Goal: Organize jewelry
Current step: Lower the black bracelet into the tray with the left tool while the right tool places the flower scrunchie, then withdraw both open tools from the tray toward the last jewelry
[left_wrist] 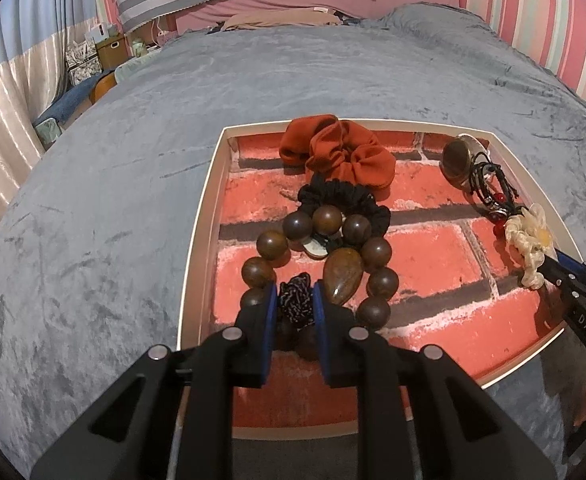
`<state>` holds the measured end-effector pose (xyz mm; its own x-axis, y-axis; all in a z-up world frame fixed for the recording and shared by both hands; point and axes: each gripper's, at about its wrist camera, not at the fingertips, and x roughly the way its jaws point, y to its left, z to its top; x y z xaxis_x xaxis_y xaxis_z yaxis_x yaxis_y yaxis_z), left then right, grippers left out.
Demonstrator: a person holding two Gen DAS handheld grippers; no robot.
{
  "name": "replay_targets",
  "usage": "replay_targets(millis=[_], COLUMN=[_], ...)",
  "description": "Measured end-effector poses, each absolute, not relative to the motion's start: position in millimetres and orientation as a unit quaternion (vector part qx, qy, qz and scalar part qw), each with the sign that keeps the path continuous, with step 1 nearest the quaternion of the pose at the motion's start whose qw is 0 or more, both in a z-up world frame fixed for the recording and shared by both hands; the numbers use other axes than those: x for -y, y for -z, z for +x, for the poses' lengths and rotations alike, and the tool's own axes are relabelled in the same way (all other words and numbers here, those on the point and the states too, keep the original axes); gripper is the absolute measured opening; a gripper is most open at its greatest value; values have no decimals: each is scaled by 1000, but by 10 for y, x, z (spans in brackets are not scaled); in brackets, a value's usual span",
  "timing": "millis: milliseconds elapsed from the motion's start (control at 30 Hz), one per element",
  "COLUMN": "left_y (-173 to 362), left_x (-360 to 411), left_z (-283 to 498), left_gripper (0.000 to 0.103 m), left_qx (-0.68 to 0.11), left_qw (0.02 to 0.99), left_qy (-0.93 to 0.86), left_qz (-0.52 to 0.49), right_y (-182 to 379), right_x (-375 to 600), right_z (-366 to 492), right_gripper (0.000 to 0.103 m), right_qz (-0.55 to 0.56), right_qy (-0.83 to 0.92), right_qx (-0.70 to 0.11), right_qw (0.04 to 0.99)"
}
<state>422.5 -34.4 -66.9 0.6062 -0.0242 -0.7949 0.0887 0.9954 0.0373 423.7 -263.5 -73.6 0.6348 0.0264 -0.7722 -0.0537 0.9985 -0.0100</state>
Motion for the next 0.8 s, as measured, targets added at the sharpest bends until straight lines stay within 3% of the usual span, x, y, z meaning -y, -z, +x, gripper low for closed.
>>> replay_targets(millis=[133,167,200,267,367,500,600,800], left_y=[618,599,555,446,237,-105,-322,-548], left_x=[347,347,338,326,296,146,-63,-505], left_z=[4185,4174,4148,4082,3971,3753,3575,3210], left_gripper=[20,28,43,55,60,81,85,92], left_qx=[-445,-445,-444,-430,-417,-386,-368,-340], left_qw=[894,894,895,901,907,920,928,939], left_qy=[40,43,47,46,60,63,59,38], left_qz=[28,25,19,15,9,18,20,25], right_y=[664,627,575,447,246,19,-121,-240], right_x=[2673,2683,2687,2672,2677,2705,2708,2635], right_z=[4189,4166,4138,4072,3954,3765,3581,3286], right_gripper=[35,38,41,48,66,87,98,99], right_qz=[0,3,4,2,4,11,11,9], right_qy=[-24,-25,-26,-26,-24,-20,-10,1], right_qx=[-426,-423,-418,-405,-384,-365,-345,-331], right_qw=[904,906,908,914,923,931,938,943])
